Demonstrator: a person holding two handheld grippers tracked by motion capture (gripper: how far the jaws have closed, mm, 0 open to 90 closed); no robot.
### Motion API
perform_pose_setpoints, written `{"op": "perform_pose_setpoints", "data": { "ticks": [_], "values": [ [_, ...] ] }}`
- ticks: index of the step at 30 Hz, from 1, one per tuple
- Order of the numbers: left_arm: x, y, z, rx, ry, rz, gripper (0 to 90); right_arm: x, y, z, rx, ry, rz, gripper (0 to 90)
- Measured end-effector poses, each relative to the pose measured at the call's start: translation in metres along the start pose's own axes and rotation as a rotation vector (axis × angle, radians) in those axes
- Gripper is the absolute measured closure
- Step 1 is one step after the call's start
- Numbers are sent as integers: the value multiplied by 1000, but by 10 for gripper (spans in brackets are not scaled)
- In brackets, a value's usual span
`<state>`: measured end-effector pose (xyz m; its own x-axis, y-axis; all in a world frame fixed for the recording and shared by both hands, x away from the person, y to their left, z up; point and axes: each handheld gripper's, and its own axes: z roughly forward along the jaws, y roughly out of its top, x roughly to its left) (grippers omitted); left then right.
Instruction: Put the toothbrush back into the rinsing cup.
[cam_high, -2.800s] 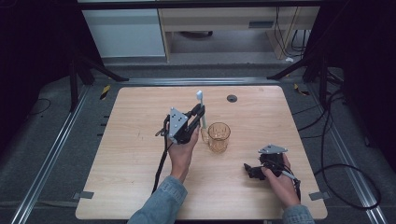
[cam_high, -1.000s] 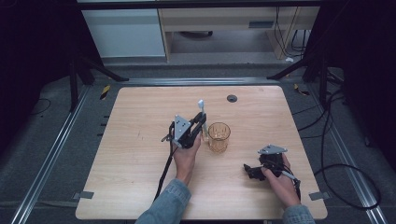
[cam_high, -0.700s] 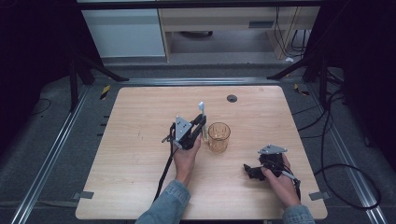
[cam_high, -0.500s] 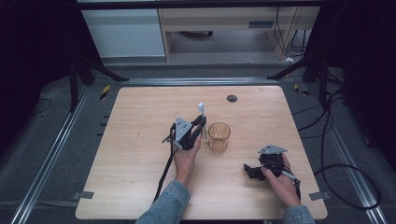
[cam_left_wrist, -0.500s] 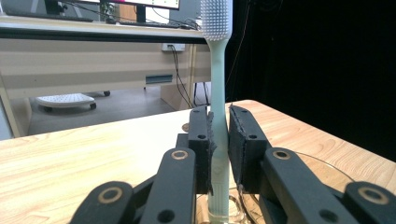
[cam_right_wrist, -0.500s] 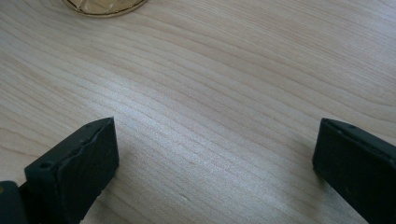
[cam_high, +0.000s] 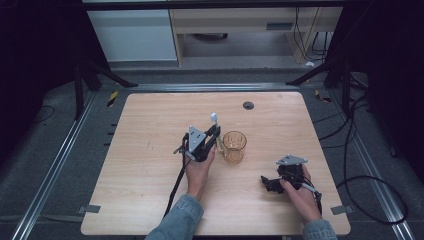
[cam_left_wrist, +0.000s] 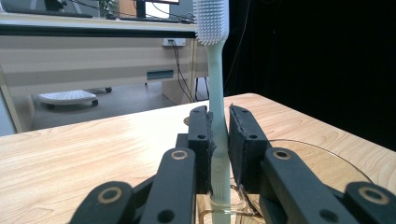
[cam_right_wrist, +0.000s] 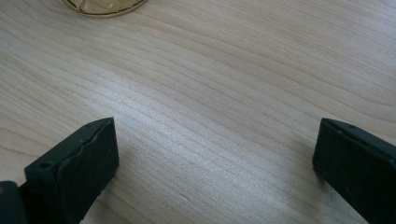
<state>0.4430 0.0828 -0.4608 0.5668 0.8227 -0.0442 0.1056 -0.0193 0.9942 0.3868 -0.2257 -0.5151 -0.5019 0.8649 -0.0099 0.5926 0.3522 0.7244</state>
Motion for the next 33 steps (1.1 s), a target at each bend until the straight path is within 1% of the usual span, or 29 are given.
{"op": "perform_pose_setpoints", "data": {
  "ticks": [4,13,16,26,33],
  "values": [
    [-1,-1,0,13,0,11,790,0,0,0,0,1,0,7],
    [-3,-5,2,32,0,11,789,0,0,0,0,1,-1,7],
    [-3,-5,1,34,-1,23,788,0,0,0,0,1,0,7],
    [-7,-7,1,42,-6,18,787,0,0,0,1,1,1,7],
    [-6,-7,1,48,-6,16,786,0,0,0,0,1,0,7]
  ]
}}
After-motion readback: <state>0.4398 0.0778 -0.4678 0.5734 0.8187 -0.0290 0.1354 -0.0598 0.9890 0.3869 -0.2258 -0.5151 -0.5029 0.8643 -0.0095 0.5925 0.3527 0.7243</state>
